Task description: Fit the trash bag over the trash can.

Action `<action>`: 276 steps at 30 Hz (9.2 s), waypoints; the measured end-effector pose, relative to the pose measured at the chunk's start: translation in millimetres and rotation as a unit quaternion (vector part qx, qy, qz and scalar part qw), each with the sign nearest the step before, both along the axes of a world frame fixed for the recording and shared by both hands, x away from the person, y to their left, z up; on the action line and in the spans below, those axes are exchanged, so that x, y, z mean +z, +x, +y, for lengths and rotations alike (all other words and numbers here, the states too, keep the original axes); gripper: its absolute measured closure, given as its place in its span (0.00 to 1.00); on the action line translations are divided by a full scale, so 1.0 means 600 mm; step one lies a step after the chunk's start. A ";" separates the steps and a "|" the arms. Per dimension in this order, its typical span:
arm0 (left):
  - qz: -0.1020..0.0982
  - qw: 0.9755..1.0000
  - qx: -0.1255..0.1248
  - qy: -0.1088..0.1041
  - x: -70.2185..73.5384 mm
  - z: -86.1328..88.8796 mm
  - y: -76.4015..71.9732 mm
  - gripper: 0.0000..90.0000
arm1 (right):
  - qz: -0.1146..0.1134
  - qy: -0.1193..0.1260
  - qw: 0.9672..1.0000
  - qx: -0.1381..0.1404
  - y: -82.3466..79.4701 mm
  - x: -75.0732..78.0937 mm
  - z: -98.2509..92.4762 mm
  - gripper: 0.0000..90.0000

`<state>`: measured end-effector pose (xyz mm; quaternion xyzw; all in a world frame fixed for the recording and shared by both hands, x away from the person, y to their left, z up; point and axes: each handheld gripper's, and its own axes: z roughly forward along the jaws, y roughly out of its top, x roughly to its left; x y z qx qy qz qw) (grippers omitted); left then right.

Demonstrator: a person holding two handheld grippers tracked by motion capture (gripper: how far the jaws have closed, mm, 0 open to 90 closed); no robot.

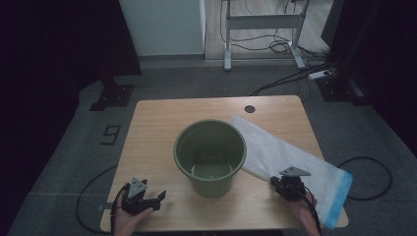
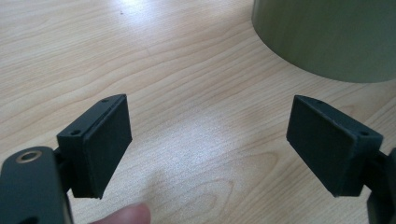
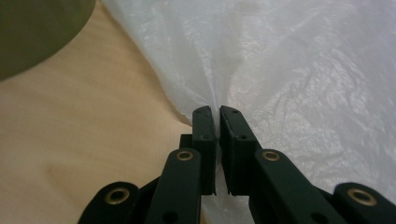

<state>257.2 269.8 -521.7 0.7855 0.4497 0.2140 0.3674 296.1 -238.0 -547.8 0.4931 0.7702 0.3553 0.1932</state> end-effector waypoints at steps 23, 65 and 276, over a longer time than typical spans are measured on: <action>0.015 1.000 -0.014 0.008 -0.007 -0.008 0.004 0.15 | -0.041 -0.043 0.998 0.004 0.062 0.004 0.084 0.22; 0.006 1.000 -0.008 0.002 -0.004 -0.005 0.002 0.15 | -0.123 0.140 0.980 -0.073 0.063 0.082 -0.012 0.99; 0.032 0.999 -0.014 0.021 -0.028 -0.014 -0.001 0.15 | -0.239 0.112 0.965 -0.007 -0.117 0.113 0.134 0.30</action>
